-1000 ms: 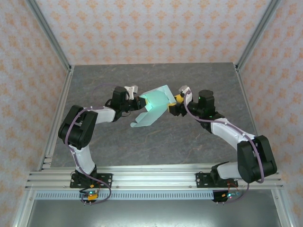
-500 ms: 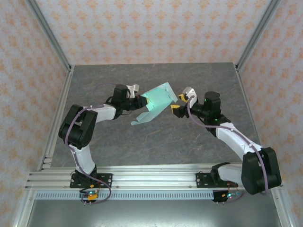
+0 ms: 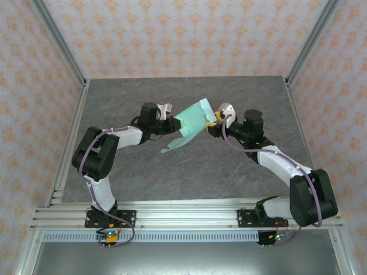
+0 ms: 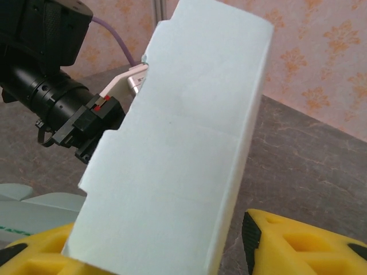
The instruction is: Fold the paper box
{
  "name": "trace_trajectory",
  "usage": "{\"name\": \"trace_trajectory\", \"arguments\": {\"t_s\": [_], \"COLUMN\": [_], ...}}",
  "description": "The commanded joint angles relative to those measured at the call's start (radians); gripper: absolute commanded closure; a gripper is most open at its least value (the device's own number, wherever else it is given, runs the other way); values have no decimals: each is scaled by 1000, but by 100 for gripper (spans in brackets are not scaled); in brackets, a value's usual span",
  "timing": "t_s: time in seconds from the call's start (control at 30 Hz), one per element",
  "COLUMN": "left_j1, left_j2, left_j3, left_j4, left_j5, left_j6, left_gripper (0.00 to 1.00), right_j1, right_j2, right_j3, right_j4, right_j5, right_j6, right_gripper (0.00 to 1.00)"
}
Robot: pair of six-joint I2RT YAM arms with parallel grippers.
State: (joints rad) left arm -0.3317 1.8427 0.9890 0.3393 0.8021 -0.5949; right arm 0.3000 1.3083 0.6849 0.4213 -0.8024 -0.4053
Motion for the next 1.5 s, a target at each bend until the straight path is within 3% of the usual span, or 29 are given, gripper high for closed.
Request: {"name": "trace_trajectory", "arguments": {"t_s": [0.0,0.13,0.33,0.53,0.67,0.8,1.03,1.1,1.13,1.2,1.33,1.47], "left_j1": [-17,-15,-8,1,2,2,2,2,3,2,2,1], "left_j2": [-29,-39,-49,-18,-2,-7,-32,-39,-44,-45,-37,-28], "left_j3": [11,11,7,33,59,74,66,61,56,54,76,93], "left_j4": [-14,-19,-56,-66,-65,-103,-124,-119,-113,-105,-118,-120], "left_j5": [11,-12,-81,-100,-78,-77,-61,-58,-58,-56,-38,-30], "left_j6": [43,27,110,132,141,171,196,191,188,185,181,184], "left_gripper": [100,100,100,100,100,100,100,100,100,100,100,100], "right_j1": [34,48,21,-26,-72,-108,-154,-155,-155,-149,-124,-91], "right_j2": [13,0,-93,-89,-107,-104,-29,20,44,87,129,172], "right_j3": [66,43,30,108,113,147,215,252,276,314,362,399], "right_j4": [-33,-44,-172,-315,-264,-191,-189,-225,-250,-326,-562,-671], "right_j5": [-22,-26,-25,-197,-280,-265,-274,-305,-339,-410,-496,-470], "right_j6": [-58,-53,-71,-58,16,146,206,206,199,151,-47,-130], "right_gripper": [44,43,28,25,24,24,30,38,47,56,56,59]}}
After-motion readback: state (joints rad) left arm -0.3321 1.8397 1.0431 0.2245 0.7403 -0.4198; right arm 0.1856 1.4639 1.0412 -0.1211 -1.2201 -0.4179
